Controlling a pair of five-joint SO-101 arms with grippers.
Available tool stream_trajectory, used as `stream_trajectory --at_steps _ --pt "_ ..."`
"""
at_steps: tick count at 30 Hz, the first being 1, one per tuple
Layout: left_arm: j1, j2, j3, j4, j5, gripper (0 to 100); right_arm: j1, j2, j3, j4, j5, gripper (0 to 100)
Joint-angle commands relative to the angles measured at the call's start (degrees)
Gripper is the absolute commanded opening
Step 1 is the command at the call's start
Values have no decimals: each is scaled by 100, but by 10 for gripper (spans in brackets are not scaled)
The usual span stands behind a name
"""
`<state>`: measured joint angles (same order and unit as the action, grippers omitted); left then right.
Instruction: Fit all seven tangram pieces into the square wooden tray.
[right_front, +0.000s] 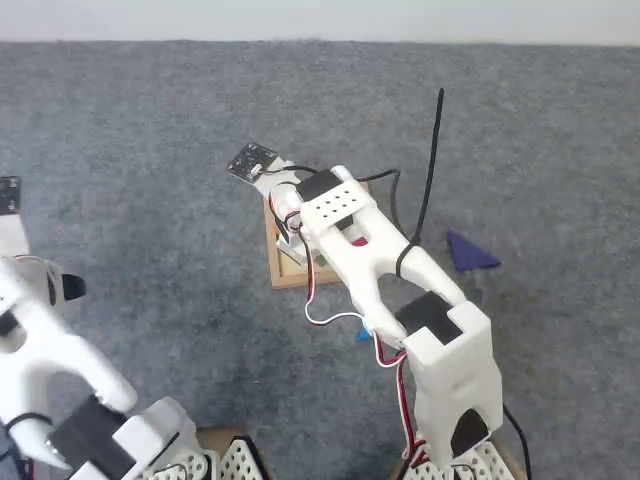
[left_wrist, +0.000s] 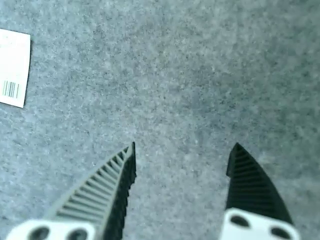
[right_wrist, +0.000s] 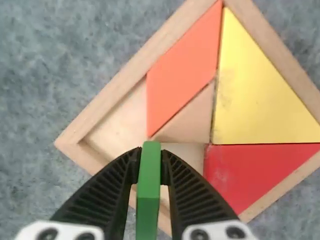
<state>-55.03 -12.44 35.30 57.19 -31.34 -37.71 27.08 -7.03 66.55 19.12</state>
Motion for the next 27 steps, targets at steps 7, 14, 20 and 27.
stream_trajectory --at_steps 7,14,20,27 --pt "-26 18 -365 -18 -35 284 -171 163 -229 136 -88 7" --pt "-35 18 -365 -18 -35 284 -136 127 -237 145 -88 17" --pt "-9 18 -338 -9 -35 284 -127 -400 -229 171 -88 213" --pt "-9 18 -338 -9 -35 284 180 -760 -229 532 281 373"
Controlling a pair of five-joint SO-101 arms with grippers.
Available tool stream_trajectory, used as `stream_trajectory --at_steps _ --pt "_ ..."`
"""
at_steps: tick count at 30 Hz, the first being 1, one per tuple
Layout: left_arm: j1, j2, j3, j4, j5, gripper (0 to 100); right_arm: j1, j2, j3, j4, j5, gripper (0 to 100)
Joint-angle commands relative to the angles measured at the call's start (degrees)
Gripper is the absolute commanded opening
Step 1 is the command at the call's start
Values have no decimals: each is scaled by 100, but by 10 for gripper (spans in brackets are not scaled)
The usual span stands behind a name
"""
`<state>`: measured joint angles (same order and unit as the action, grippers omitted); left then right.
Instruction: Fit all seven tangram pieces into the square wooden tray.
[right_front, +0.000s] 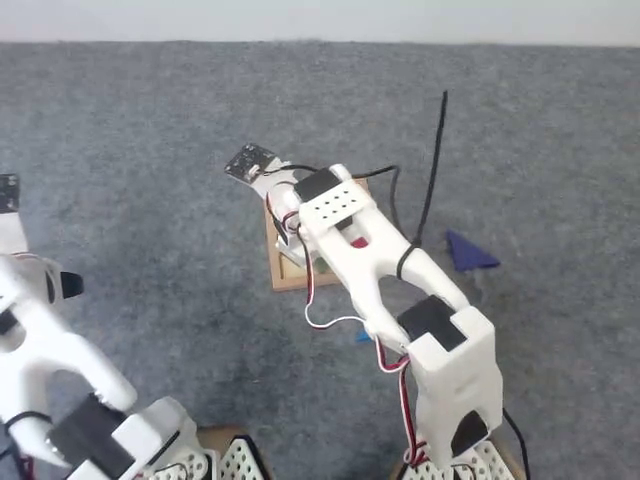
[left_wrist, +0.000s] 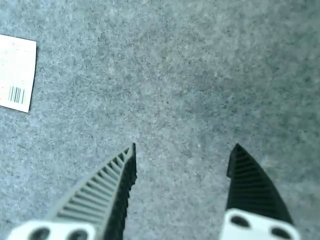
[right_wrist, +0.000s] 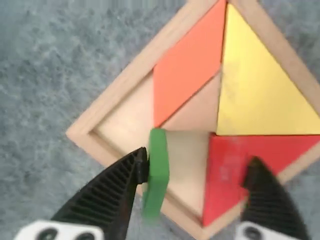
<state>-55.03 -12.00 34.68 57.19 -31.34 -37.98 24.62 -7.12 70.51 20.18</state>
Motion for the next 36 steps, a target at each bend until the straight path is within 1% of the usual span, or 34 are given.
stream_trajectory --at_steps 1,8,12,15,18,20,24,28,36 --pt "-9 -26 -268 -18 -35 284 259 -514 -220 127 176 373" --pt "-9 -26 -268 -18 -35 284 479 -505 -220 -136 211 373" --pt "-9 -18 -268 -18 -35 284 541 -646 -220 -57 193 373" --pt "-9 -18 -268 -26 -35 284 848 -1086 -185 -31 132 373" --pt "-9 -18 -268 -26 -35 284 1341 -1288 -44 -84 -167 373" --pt "-9 -18 -268 -26 -35 284 1473 -1235 220 -207 -105 373" --pt "-9 -18 -268 -26 -35 284 1332 -866 519 -418 -123 373" --pt "-26 -18 -268 -26 -35 284 1077 -576 404 -418 -132 373" --pt "-9 0 -268 -26 -35 284 787 -119 44 -418 -149 373"
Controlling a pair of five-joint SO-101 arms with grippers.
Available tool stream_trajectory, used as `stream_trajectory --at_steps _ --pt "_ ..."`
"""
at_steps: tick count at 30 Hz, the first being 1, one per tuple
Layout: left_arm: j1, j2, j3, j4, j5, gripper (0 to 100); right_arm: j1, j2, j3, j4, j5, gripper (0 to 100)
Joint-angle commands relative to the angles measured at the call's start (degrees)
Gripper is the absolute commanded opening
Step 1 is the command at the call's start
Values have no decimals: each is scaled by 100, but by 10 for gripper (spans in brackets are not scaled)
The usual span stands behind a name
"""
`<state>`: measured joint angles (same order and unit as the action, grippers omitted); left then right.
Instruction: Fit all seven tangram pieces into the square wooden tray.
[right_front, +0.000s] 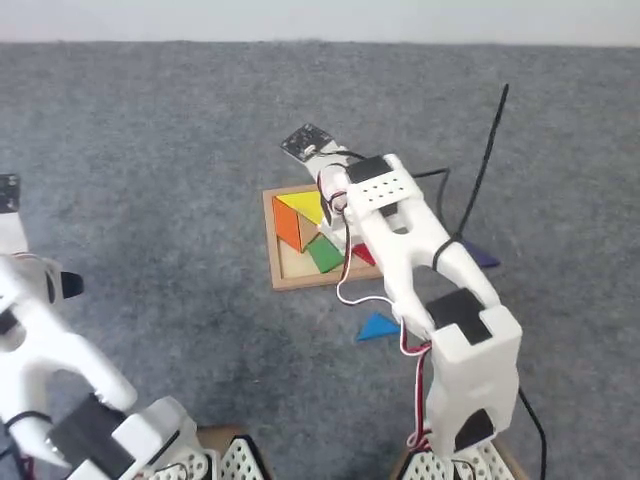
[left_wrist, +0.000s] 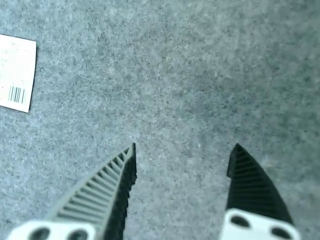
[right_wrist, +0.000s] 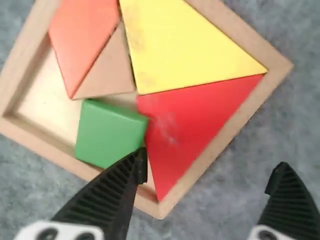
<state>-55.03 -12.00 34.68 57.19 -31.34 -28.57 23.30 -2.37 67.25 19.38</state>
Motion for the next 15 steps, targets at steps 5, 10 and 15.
stream_trajectory --at_steps 5,10,15 --pt "-9 0 -286 -26 -35 284 -303 558 -1037 -84 -79 373" --pt "-9 9 -295 -26 -35 284 -268 743 -1767 -22 -360 373" --pt "-9 9 -303 -26 -35 284 -259 382 -1846 277 -387 373"
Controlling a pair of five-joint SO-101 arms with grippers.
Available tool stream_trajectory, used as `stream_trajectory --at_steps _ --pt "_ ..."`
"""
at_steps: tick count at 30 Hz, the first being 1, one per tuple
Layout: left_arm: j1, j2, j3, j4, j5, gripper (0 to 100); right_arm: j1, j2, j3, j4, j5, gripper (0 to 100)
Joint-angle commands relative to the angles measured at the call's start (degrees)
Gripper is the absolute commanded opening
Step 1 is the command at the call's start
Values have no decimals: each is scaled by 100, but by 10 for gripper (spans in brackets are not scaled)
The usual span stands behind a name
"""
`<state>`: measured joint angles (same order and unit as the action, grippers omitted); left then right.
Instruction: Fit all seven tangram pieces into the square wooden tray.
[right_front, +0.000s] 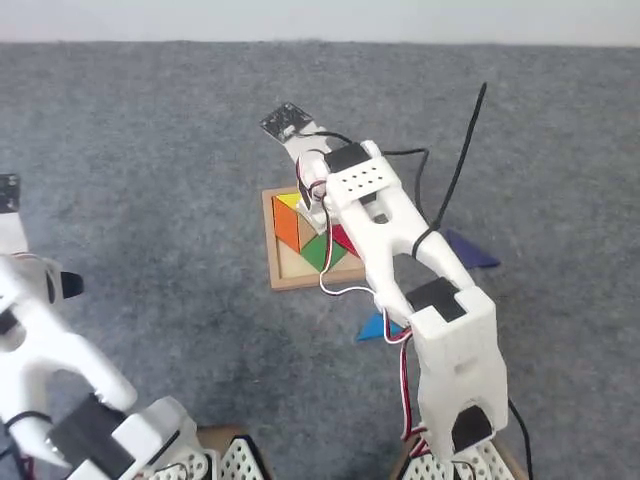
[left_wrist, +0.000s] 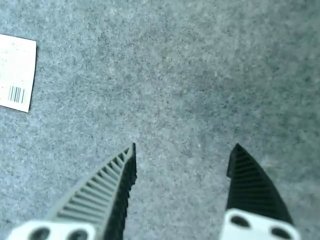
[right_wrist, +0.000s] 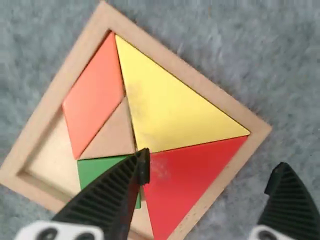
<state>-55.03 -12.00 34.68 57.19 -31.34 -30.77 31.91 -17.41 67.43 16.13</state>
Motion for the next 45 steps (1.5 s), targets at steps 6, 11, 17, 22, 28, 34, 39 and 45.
stream_trajectory --at_steps 6,11,17,22,28,34,39,45 --pt "0 -18 -268 0 -35 285 629 -2141 -62 1341 -79 373" --pt "0 0 -251 18 -35 285 1692 -3653 1591 1411 -88 373" --pt "114 -26 -127 79 -35 285 2782 -4233 3692 699 35 373" --pt "123 -26 -40 114 -35 285 2941 -3969 4308 48 897 373" --pt "114 0 -40 132 -53 285 2949 -3503 4264 -215 1398 373" --pt "114 9 -40 123 -53 285 3037 -2914 4237 -725 2277 373" --pt "114 18 -48 105 -62 285 3081 -2677 4237 -760 2532 373" --pt "141 18 -48 105 -62 285 3116 -2607 4246 -760 3051 373"
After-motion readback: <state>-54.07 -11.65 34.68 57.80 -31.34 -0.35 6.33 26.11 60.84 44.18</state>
